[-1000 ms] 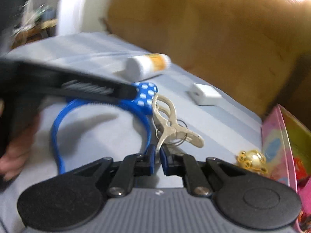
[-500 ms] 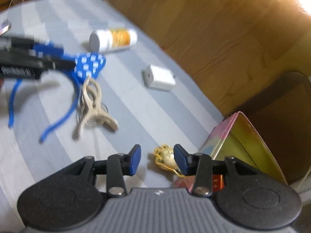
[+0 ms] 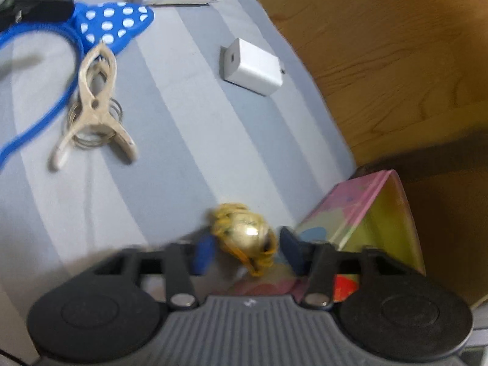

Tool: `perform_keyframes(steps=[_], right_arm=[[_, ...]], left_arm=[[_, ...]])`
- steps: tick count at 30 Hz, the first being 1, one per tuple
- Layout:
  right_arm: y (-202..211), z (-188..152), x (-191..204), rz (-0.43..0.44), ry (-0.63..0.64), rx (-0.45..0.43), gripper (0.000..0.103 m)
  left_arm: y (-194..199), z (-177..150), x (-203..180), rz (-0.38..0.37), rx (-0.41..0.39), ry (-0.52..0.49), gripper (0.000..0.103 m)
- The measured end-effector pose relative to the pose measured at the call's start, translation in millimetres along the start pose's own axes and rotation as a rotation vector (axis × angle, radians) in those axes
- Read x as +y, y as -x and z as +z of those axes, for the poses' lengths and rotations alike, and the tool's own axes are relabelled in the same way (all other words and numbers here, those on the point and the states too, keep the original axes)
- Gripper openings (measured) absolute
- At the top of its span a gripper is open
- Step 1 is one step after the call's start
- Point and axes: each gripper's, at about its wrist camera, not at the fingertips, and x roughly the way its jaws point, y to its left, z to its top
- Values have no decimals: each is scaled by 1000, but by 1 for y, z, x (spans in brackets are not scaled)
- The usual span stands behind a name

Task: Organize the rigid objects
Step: 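Grasp the yellow figurine keychain on the sheet with the right tool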

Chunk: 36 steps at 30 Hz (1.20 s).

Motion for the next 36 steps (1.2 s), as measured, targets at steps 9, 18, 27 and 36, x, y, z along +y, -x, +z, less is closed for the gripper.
perform_keyframes(steps=[9, 18, 27, 36], right_arm=[[43, -21, 40, 74, -22, -130, 41], [120, -67, 125, 231, -81, -346, 42], [130, -114, 140, 251, -400, -507, 64], [118, -139, 140, 310, -556, -566, 68]], left_arm=[[-1, -2, -1, -2, 11, 5, 60], [5, -3, -3, -34, -26, -4, 60], [30, -4, 2, -146, 32, 46, 60], [75, -22, -15, -523, 246, 40, 58]])
